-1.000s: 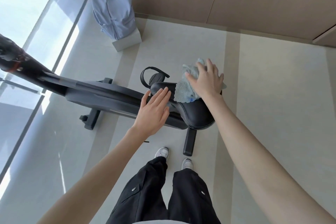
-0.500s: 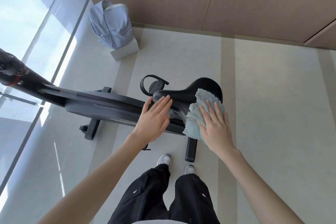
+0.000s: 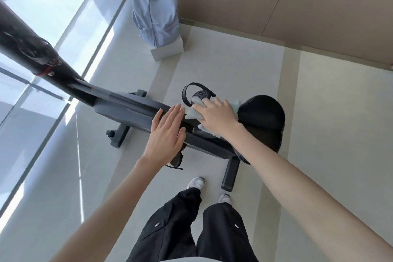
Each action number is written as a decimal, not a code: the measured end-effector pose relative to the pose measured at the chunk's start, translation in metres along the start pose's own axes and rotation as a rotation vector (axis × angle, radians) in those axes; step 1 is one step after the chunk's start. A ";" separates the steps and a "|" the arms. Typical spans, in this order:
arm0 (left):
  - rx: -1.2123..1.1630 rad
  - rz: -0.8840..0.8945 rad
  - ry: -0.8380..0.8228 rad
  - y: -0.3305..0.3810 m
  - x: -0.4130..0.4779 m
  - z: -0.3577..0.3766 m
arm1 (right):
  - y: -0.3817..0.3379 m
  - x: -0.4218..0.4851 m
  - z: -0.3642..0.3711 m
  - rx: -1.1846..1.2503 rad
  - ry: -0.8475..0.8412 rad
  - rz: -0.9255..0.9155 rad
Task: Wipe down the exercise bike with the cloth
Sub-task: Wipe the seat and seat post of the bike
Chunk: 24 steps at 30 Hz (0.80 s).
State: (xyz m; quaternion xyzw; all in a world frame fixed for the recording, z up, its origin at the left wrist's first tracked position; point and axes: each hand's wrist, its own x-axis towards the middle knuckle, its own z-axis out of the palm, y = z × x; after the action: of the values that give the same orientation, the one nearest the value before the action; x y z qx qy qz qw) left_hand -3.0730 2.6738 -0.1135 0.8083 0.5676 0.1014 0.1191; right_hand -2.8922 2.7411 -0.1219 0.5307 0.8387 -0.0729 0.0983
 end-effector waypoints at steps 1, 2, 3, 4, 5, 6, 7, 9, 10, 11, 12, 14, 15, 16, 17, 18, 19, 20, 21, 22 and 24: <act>0.004 -0.013 0.004 -0.002 -0.001 -0.001 | -0.001 0.001 0.000 -0.015 0.007 -0.009; 0.005 -0.022 0.007 -0.002 -0.001 -0.002 | -0.001 -0.001 0.001 -0.022 0.018 -0.013; 0.004 -0.027 0.010 -0.002 -0.002 -0.002 | 0.002 -0.006 0.004 -0.025 0.028 -0.015; 0.003 -0.031 0.013 -0.001 -0.002 -0.002 | 0.006 -0.013 0.007 -0.031 0.033 -0.018; -0.001 -0.030 0.015 0.000 -0.001 -0.001 | 0.011 -0.021 0.010 -0.038 0.030 -0.017; -0.008 -0.025 0.016 0.002 -0.001 0.000 | 0.016 -0.030 0.013 -0.047 0.024 -0.009; -0.020 -0.019 0.018 0.005 0.000 0.000 | 0.021 -0.040 0.015 -0.056 0.019 0.007; -0.041 -0.003 0.022 0.013 0.004 0.002 | 0.033 -0.060 0.019 -0.054 0.025 0.060; -0.048 0.010 0.017 0.019 0.006 0.004 | 0.039 -0.070 0.020 -0.045 0.028 0.096; -0.052 0.027 0.008 0.024 0.009 0.005 | 0.046 -0.079 0.021 -0.035 0.031 0.137; -0.055 0.049 -0.005 0.030 0.011 0.007 | 0.052 -0.089 0.022 -0.021 0.030 0.181; -0.057 0.097 -0.040 0.040 0.015 0.013 | 0.063 -0.106 0.025 0.029 0.023 0.267; -0.052 0.116 -0.056 0.045 0.017 0.015 | 0.067 -0.113 0.025 0.073 0.025 0.306; -0.044 0.131 -0.070 0.048 0.020 0.017 | 0.069 -0.119 0.025 0.129 0.031 0.345; -0.035 0.139 -0.081 0.051 0.023 0.020 | 0.071 -0.123 0.024 0.185 0.038 0.382; -0.026 0.143 -0.089 0.053 0.026 0.022 | 0.072 -0.124 0.024 0.227 0.045 0.415; -0.018 0.145 -0.095 0.054 0.029 0.024 | 0.072 -0.122 0.024 0.254 0.056 0.443; -0.012 0.146 -0.100 0.054 0.031 0.026 | 0.073 -0.119 0.023 0.279 0.070 0.468; -0.007 0.145 -0.102 0.054 0.033 0.028 | 0.076 -0.113 0.023 0.309 0.085 0.495; 0.000 0.145 -0.103 0.053 0.034 0.029 | 0.080 -0.104 0.021 0.347 0.097 0.522; 0.009 0.148 -0.105 0.053 0.035 0.031 | 0.096 -0.084 0.018 0.428 0.096 0.572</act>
State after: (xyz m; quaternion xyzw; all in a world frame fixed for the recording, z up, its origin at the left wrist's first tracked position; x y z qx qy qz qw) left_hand -3.0050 2.6867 -0.1257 0.8527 0.4998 0.0648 0.1373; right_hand -2.7690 2.7044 -0.1205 0.7554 0.6256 -0.1915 -0.0381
